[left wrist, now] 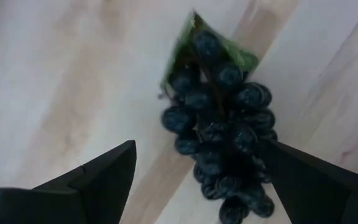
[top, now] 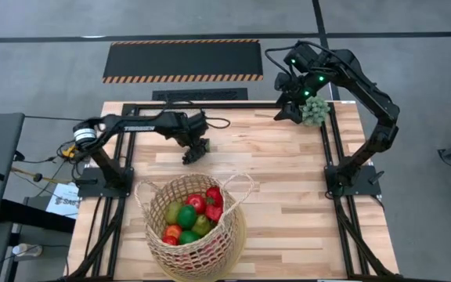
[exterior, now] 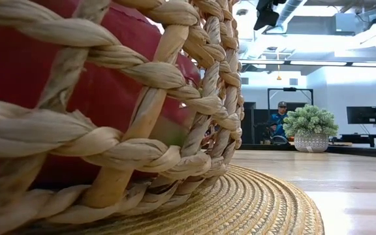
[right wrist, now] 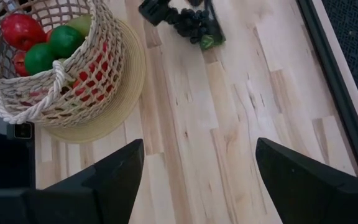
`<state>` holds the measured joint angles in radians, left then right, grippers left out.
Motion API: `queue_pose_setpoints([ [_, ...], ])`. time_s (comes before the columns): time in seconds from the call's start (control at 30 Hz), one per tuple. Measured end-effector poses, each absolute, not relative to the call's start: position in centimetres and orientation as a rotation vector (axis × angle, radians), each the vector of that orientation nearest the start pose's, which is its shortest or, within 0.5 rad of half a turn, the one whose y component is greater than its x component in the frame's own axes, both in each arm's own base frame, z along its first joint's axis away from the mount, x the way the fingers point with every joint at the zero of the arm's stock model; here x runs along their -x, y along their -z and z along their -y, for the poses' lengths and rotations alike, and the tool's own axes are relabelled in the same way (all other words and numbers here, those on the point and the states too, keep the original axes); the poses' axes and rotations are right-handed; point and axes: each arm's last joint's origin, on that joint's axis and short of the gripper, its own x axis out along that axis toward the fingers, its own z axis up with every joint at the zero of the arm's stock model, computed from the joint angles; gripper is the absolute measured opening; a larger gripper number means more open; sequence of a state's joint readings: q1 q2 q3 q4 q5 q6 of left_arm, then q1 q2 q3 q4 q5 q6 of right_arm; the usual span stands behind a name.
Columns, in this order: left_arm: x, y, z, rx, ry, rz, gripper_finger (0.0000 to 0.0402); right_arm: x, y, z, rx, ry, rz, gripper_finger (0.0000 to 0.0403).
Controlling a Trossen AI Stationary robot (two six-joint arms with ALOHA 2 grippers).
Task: Build produce basket
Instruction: Put the grapes into the basket
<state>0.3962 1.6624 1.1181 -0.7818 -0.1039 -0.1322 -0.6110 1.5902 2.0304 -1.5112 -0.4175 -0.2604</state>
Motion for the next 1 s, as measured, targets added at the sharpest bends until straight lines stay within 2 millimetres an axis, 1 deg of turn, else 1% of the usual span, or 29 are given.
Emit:
queue_pose_setpoints([
  [0.07, -28.6, -18.5, -12.1, 0.32, -0.479, -1.336, 0.0331, -22.5, -44.3, 14.3, -0.287, 0.051, -0.94, 0.0327],
  [0.2, -29.6, -16.8, -11.9, 0.323, -0.421, -1.367, 0.0331, -22.5, -44.3, 14.3, -0.288, 0.052, -0.94, 0.0327],
  [0.27, -29.7, -16.4, -11.9, 0.337, -0.413, -1.375, 0.0324, -22.5, -44.3, 14.3, -0.291, 0.054, -0.94, 0.0327],
  [0.33, -29.6, -16.4, -12.0, 0.34, -0.427, -1.373, 0.0309, -22.5, -44.3, 14.3, -0.292, 0.054, -0.94, 0.0327],
  [0.4, -29.6, -16.4, -12.0, 0.343, -0.433, -1.372, 0.0283, -22.5, -44.3, 14.3, -0.292, 0.054, -0.94, 0.0327],
  [0.47, -29.5, -16.6, -11.9, 0.344, -0.434, -1.378, 0.0247, -22.5, -44.3, 14.3, -0.292, 0.054, -0.94, 0.0327],
  [0.67, -29.5, -16.7, -11.9, 0.361, -0.447, -1.372, 0.0106, -22.5, -44.3, 14.3, -0.294, 0.055, -0.939, 0.0327],
  [0.77, -29.9, -17.6, -12.1, 0.369, -0.457, -1.37, 0.0043, -22.5, -44.3, 14.3, -0.294, 0.055, -0.939, 0.0327],
  [0.83, -30.4, -18.8, -12.3, 0.366, -0.458, -1.347, 0.0016, -22.5, -44.3, 14.3, -0.294, 0.055, -0.939, 0.0327],
  [0.9, -30.8, -20.3, -12.5, 0.361, -0.459, -1.31, 0.0009, -22.5, -44.3, 14.3, -0.295, 0.056, -0.939, 0.0327],
  [1.0, -31.3, -23.6, -12.7, 0.352, -0.46, -1.233, 0.0017, -22.5, -44.3, 14.3, -0.295, 0.055, -0.939, 0.0327],
])
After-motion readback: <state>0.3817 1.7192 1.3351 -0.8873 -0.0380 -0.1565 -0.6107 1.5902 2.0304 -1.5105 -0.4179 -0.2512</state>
